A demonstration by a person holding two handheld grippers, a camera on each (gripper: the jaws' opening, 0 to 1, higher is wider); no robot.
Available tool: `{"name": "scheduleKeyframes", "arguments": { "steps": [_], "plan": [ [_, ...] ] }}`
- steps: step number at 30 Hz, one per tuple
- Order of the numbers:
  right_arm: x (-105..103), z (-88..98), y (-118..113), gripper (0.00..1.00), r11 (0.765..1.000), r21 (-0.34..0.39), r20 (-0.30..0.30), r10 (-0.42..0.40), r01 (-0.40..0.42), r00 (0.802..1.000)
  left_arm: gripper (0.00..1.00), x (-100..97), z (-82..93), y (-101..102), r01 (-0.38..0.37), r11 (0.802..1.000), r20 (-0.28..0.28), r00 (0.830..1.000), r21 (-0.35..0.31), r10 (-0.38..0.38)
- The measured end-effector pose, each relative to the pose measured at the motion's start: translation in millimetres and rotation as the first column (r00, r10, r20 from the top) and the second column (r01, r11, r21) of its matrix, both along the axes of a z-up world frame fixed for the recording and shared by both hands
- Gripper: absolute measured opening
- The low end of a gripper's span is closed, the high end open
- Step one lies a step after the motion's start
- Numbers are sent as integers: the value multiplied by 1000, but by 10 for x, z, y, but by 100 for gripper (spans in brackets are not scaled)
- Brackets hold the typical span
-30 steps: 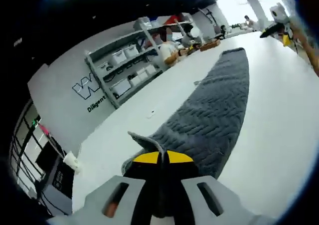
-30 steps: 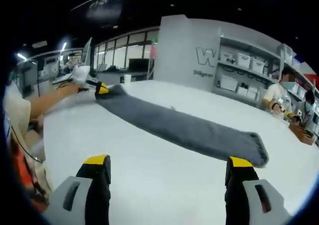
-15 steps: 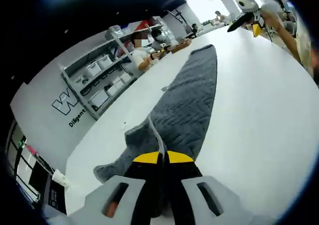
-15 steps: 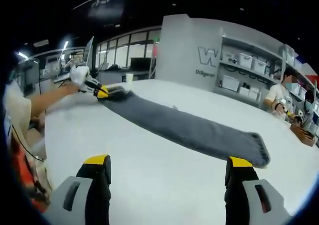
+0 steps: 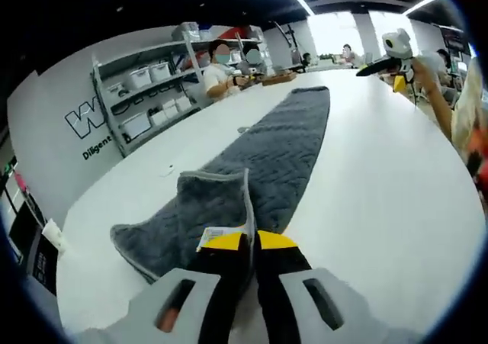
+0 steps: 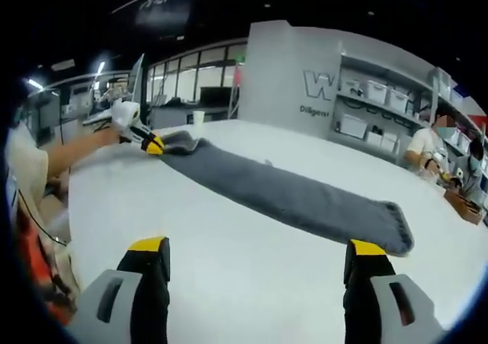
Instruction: Open the folded towel by lifting each exposed corner and separating the folded layers until the towel lies flat within the target outline without major curled edges
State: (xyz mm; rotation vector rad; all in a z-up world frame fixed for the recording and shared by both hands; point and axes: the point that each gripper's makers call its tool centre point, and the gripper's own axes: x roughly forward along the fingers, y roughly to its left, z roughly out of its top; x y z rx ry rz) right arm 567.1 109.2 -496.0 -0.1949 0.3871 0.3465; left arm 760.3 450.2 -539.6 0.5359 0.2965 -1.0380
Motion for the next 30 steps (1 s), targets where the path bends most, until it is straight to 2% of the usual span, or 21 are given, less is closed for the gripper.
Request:
{"name": "scheduleKeyframes", "arguments": {
  "steps": [3, 7, 9, 13, 18, 22, 26, 30],
  "plan": [
    [-2, -18, 9, 94, 1000, -3, -6, 2, -2, 1000, 10, -22, -19, -15, 7, 1000, -11, 1000, 0, -7],
    [-2, -24, 11, 94, 1000, -2, -9, 5, -5, 1000, 27, -1, -16, -19, 2, 1000, -10, 1000, -2, -2],
    [-2, -31, 6, 94, 1000, -2, -11, 5, -5, 1000, 27, 3, -16, -15, 0, 1000, -9, 1000, 5, 0],
    [1, -32, -19, 93, 1000, -1, -14, -1, 1, 1000, 32, -56, 54, -78, 15, 999, -20, 1000, -43, -16],
    [-18, -25, 9, 93, 1000, 1, -9, 3, -3, 1000, 42, -13, 206, -159, -5, 996, 16, 1000, -89, 6],
    [-23, -35, 26, 93, 1000, 2, -15, 17, -17, 1000, 41, 46, 309, -224, -28, 990, 18, 999, -137, 30],
    [-32, -43, 39, 92, 1000, 4, -15, 16, -16, 1000, 36, 101, 358, -327, -52, 981, -15, 999, -186, 50],
    [-33, -78, 28, 92, 1000, 0, -22, 2, -2, 1000, 35, 101, 316, -442, -41, 986, -10, 999, -160, 40]
  ]
}}
